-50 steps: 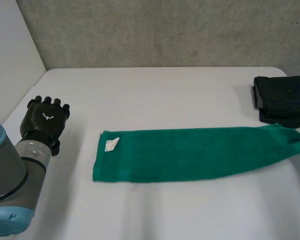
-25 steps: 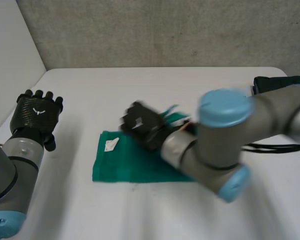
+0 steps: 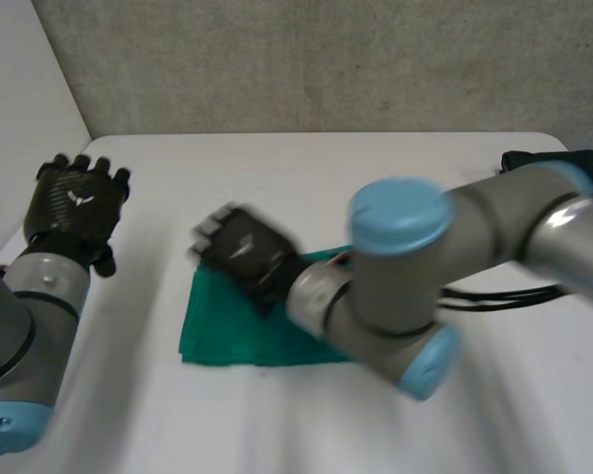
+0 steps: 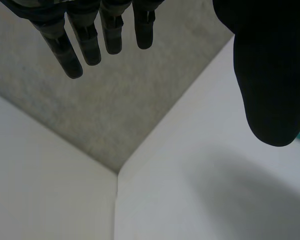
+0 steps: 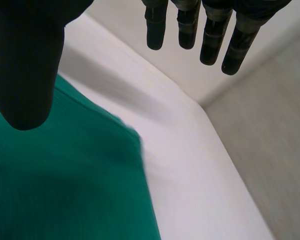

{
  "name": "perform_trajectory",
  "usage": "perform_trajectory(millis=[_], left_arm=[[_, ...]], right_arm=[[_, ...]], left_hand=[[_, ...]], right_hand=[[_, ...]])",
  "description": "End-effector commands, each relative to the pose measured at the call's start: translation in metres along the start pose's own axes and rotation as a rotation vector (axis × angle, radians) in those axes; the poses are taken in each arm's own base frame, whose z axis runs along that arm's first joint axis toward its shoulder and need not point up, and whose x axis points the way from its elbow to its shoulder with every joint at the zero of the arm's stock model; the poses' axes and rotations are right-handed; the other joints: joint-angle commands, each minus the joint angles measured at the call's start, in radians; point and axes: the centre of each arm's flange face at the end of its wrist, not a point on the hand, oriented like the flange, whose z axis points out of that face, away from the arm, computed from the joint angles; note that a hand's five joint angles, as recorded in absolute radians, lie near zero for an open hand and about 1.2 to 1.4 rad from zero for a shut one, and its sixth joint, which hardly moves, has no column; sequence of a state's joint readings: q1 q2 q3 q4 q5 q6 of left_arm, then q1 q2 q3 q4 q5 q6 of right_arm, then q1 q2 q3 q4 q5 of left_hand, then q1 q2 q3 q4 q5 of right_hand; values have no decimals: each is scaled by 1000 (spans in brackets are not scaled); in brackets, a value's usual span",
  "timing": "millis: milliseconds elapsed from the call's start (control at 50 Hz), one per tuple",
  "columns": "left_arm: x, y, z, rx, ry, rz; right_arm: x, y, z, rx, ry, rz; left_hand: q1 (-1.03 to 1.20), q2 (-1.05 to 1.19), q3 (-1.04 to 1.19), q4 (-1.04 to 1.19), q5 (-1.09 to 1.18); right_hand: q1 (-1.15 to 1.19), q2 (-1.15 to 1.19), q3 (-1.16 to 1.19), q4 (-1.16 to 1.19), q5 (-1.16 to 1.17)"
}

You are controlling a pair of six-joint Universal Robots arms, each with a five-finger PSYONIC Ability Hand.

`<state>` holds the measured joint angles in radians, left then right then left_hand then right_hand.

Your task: Fold the laundry.

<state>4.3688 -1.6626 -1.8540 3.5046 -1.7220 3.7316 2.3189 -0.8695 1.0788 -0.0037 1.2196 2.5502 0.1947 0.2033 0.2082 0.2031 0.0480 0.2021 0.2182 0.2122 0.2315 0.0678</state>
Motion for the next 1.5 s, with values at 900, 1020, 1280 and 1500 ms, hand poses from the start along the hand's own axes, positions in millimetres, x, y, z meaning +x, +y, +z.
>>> perform_trajectory(millis=[900,1020,1280,1500], left_arm=[[-1,-9,-21,-44,21,-105],[3,-16,-15,-16,40,-138],[61,-43,-25,-12,300,-341],[71,-5,-31,-320,265,-387]], right_arm=[[-66,0,11,-97,-207,-34],[-36,-13,3,-93,-101,192],[30,5,-22,-130,102,602],[13,36,-5,-249,63,690]], left_hand=[[-20,-29,-34,-29,-48],[-20,-29,-34,-29,-48],[-16,-25,-30,-25,-44],[-13,-22,-27,-22,-41]], right_hand=[[183,167,173,154,143],[-28,-44,-38,-57,-68],[-28,-44,-38,-57,-68],[-28,-44,-38,-57,-68]])
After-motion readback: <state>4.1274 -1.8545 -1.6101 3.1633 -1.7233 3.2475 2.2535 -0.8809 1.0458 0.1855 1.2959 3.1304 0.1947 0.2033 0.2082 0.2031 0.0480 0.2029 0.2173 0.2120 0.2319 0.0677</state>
